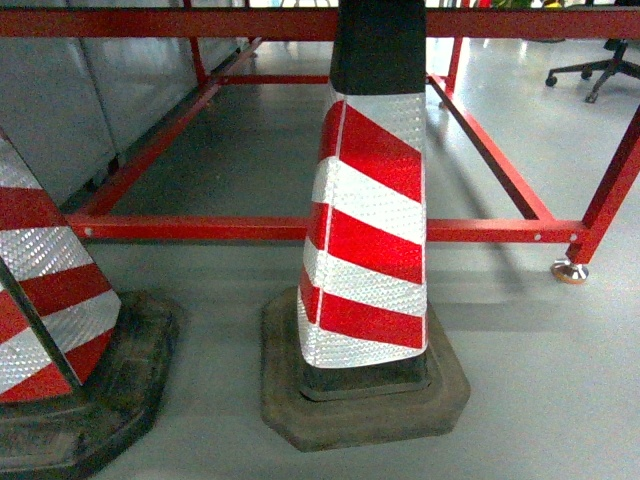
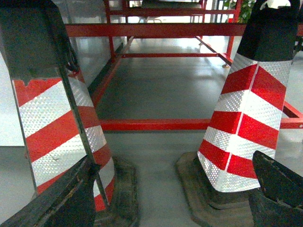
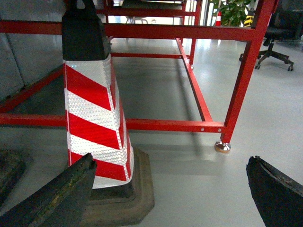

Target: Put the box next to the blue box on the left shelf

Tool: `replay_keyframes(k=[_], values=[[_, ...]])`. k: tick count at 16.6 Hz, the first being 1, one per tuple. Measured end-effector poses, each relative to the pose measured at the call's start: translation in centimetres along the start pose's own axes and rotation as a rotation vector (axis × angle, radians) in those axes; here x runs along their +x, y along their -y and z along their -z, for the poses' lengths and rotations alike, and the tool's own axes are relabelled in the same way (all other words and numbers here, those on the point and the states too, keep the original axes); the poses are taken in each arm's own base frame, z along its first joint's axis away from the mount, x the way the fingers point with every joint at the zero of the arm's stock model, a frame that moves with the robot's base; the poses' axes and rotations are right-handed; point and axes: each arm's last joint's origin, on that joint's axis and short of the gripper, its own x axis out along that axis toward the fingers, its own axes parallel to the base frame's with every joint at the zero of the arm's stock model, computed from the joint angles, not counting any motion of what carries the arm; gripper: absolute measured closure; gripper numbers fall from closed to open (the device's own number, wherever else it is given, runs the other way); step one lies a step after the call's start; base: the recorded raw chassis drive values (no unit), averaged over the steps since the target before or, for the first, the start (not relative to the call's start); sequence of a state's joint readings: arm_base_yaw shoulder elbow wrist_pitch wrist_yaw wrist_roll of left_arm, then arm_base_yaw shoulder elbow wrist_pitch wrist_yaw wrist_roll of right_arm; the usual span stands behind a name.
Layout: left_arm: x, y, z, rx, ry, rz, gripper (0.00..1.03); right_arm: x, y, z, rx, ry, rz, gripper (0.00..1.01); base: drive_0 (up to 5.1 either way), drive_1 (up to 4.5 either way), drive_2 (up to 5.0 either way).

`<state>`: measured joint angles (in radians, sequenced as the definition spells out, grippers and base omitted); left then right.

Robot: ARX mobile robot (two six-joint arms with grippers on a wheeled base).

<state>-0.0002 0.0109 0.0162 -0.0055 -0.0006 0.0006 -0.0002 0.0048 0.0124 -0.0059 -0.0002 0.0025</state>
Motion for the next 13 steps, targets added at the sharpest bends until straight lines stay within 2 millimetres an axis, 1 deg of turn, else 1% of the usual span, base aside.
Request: replay_keyframes(k=[13], values=[[0.00, 0.00, 0.02, 0.000, -0.001, -0.001, 0.05, 0.00, 0.00, 0.00, 0.000, 0.000, 0.000, 0.03, 0.0, 0.00, 0.0]])
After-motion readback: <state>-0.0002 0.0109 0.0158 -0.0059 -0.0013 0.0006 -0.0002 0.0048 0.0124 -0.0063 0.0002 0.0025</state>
